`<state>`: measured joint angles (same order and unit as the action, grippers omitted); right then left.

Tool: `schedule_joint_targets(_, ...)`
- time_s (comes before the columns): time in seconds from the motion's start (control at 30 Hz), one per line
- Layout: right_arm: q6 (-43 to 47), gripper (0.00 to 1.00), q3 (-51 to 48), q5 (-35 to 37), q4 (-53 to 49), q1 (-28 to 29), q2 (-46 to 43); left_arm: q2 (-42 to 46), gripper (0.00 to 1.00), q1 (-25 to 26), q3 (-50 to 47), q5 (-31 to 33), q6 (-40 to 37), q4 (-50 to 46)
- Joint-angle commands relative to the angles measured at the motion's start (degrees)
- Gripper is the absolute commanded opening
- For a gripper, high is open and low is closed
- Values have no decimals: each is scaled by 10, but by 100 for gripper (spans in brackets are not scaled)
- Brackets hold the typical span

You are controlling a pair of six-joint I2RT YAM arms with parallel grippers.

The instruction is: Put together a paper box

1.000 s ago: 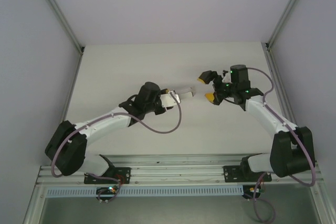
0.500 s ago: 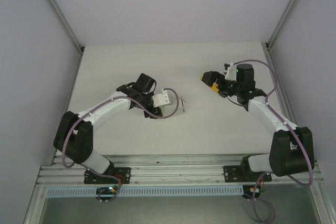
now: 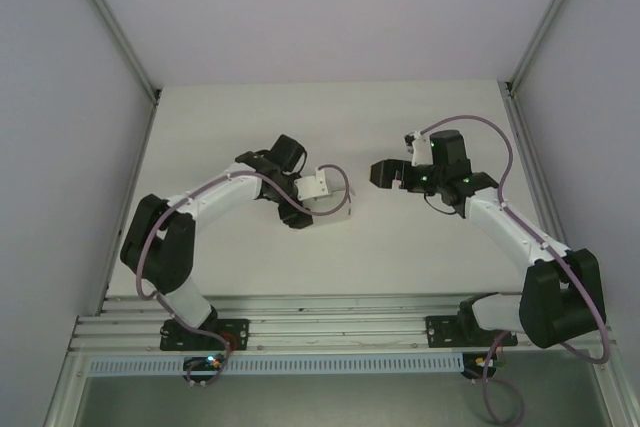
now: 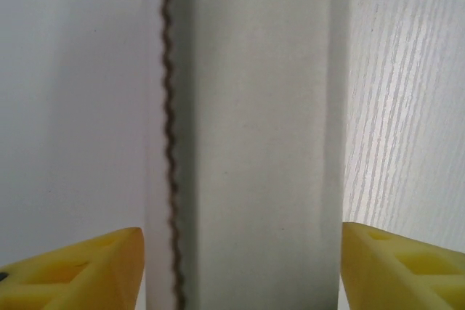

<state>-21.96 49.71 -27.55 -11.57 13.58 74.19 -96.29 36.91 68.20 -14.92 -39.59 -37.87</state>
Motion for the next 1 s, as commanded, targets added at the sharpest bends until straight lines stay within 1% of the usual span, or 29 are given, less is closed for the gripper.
schedule_joint_targets(0.0, 53, 98, 21, 26, -34, 18, -8, -8, 77, 5, 21, 9, 3, -24)
schedule_joint_targets(0.13, 90, 94, 33, 38, -45, 44, 1, -2, 82, 8, 22, 13, 4, -20)
schedule_joint_targets(0.2, 122, 91, 40, 42, -49, 60, 7, 6, 82, 10, 20, 14, 4, -18)
schedule_joint_targets(0.3, 173, 81, 46, 43, -45, 81, 16, 16, 83, 11, 11, 19, 4, -8)
schedule_joint_targets(0.37, 193, 70, 53, 44, -44, 90, 28, 21, 82, 12, 5, 22, 4, -7)
schedule_joint_targets(0.43, 203, 64, 66, 46, -49, 95, 43, 25, 82, 12, -2, 26, 8, -2)
schedule_joint_targets(0.6, 227, 63, 89, 48, -57, 115, 83, 39, 82, 13, -20, 26, 13, 9)
schedule_joint_targets(0.7, 233, 60, 106, 56, -63, 124, 106, 45, 82, 13, -27, 22, 12, 12)
schedule_joint_targets(0.8, 231, 57, 121, 73, -58, 130, 126, 44, 78, 13, -27, 13, 12, 15)
schedule_joint_targets(0.87, 224, 55, 128, 91, -53, 130, 134, 38, 71, 14, -26, 10, 14, 18)
schedule_joint_targets(0.93, 219, 50, 133, 110, -51, 131, 138, 31, 62, 15, -23, 18, 19, 22)
schedule_joint_targets(0.97, 216, 49, 133, 115, -51, 131, 135, 27, 60, 17, -22, 24, 22, 23)
